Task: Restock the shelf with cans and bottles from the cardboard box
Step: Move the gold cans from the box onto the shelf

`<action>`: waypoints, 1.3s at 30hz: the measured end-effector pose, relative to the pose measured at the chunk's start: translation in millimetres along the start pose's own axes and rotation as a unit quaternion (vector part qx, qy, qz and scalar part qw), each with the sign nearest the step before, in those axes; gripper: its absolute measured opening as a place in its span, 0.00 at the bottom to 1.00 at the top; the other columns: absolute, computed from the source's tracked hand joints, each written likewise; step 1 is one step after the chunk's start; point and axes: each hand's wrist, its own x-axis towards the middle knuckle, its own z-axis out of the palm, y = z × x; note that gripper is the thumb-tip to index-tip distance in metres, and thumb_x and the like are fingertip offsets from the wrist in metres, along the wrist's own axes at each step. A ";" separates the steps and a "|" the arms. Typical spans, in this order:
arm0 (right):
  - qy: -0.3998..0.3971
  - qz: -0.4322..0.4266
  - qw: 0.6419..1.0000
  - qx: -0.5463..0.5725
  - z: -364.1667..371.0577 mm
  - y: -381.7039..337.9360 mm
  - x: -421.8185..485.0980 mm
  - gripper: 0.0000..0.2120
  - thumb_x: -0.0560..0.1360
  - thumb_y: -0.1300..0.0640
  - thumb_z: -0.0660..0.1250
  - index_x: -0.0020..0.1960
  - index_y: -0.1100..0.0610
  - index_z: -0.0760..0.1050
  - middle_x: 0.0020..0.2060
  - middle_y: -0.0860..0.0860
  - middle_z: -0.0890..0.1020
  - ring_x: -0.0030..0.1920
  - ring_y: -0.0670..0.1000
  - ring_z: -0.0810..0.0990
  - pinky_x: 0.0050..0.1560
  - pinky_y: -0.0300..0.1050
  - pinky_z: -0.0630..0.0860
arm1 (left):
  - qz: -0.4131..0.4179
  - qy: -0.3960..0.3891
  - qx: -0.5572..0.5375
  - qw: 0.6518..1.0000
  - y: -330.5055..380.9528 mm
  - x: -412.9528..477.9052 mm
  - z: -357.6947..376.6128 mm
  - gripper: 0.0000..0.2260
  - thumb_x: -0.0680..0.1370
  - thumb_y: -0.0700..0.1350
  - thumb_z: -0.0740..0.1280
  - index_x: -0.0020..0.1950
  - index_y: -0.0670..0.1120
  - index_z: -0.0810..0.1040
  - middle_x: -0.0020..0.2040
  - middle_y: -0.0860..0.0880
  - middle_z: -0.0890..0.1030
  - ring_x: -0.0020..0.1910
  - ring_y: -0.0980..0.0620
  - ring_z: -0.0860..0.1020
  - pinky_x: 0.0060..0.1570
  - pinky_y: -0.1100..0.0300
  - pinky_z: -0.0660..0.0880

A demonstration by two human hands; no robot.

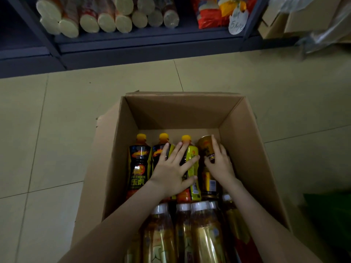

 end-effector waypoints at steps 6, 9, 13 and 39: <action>0.082 -0.032 0.970 0.227 -25.1 -31.3 -22.2 0.37 0.78 0.57 0.66 0.77 0.42 0.48 0.72 0.50 0.63 0.68 0.49 0.68 0.52 0.26 0.66 | -0.104 -0.013 -0.279 0.955 3.2 7.2 -24.3 0.30 0.75 0.69 0.51 0.75 0.62 0.57 0.79 0.52 0.51 0.77 0.54 0.44 0.74 0.52 0.34; 0.041 -0.064 0.939 0.335 -35.0 -53.9 -39.5 0.35 0.78 0.55 0.66 0.74 0.34 0.49 0.69 0.42 0.63 0.67 0.44 0.67 0.54 0.32 0.69 | -0.180 0.051 -0.546 0.816 9.9 11.7 -43.9 0.30 0.74 0.65 0.64 0.74 0.62 0.59 0.70 0.59 0.65 0.72 0.58 0.60 0.72 0.54 0.56; -0.022 -0.123 0.923 0.364 -33.1 -75.1 -57.5 0.33 0.77 0.53 0.66 0.71 0.31 0.53 0.72 0.43 0.64 0.69 0.41 0.67 0.64 0.39 0.71 | -0.174 0.089 -0.722 0.664 24.1 18.4 -59.6 0.39 0.72 0.55 0.73 0.76 0.62 0.53 0.70 0.54 0.68 0.66 0.54 0.72 0.65 0.53 0.71; -0.168 0.063 0.983 0.048 10.6 11.6 -46.4 0.26 0.82 0.64 0.54 0.76 0.45 0.57 0.77 0.51 0.38 0.77 0.56 0.50 0.72 0.45 0.58 | -0.260 0.073 -0.681 0.681 2.2 -1.7 -50.1 0.34 0.75 0.49 0.71 0.73 0.65 0.55 0.63 0.51 0.72 0.56 0.50 0.78 0.53 0.50 0.79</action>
